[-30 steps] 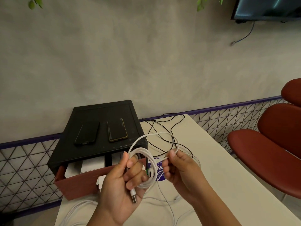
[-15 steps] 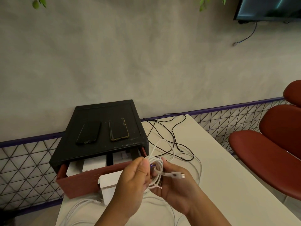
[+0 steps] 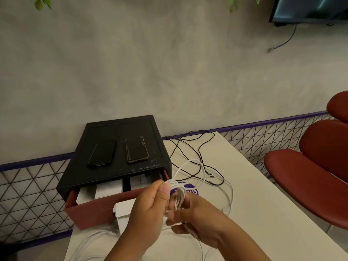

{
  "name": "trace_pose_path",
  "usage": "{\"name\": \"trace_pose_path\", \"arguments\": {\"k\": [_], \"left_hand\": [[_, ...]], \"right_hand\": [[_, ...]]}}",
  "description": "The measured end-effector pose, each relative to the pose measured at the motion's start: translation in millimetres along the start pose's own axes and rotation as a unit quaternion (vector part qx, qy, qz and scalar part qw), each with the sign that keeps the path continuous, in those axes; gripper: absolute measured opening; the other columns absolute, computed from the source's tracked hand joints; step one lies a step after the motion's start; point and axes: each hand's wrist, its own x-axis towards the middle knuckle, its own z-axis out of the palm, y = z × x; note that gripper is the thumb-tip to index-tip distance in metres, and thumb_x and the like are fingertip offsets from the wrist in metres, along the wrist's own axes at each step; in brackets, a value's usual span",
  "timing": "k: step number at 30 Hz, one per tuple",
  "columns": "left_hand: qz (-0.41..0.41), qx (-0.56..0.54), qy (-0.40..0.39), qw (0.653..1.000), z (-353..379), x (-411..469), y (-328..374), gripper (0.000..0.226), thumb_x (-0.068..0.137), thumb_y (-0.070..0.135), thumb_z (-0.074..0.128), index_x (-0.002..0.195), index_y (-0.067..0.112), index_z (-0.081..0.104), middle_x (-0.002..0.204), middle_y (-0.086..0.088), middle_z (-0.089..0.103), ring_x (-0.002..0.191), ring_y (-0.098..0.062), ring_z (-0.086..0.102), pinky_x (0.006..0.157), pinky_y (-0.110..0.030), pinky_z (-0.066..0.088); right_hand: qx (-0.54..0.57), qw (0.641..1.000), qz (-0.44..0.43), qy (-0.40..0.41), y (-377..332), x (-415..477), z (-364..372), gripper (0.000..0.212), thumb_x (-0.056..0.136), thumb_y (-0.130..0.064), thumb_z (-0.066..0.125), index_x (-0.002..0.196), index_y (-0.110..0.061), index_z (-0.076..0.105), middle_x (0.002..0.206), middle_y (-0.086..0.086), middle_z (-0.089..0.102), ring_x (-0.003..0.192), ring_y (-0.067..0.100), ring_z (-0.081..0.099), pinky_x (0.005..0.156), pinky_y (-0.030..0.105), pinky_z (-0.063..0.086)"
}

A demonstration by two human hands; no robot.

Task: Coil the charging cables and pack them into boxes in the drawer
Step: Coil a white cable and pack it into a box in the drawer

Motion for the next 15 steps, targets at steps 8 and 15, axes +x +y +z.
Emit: {"name": "trace_pose_path", "arguments": {"k": [8, 15], "left_hand": [[-0.06, -0.078, 0.08, 0.992, -13.4, 12.7, 1.9, 0.039, 0.093, 0.039, 0.041, 0.06, 0.021, 0.049, 0.046, 0.006, 0.033, 0.042, -0.005, 0.029, 0.042, -0.019, 0.029], [-0.083, -0.303, 0.119, 0.942, -42.6, 39.3, 19.9, 0.036, 0.095, 0.036, 0.034, 0.066, 0.016, 0.043, 0.047, 0.007, 0.031, 0.039, -0.005, 0.028, 0.045, -0.017, 0.033]], "right_hand": [[-0.137, 0.984, -0.096, 0.058, -4.7, -2.5, -10.3, 0.042, 0.092, 0.003, 0.044, 0.111, -0.033, 0.054, 0.074, 0.001, 0.068, 0.047, 0.007, 0.038, 0.048, 0.018, 0.033], [-0.296, 0.9, -0.181, 0.263, -4.9, -3.2, -52.9, 0.054, 0.076, 0.023, 0.037, 0.067, -0.028, 0.055, 0.063, -0.014, 0.059, 0.056, -0.002, 0.05, 0.049, 0.008, 0.034]]}}
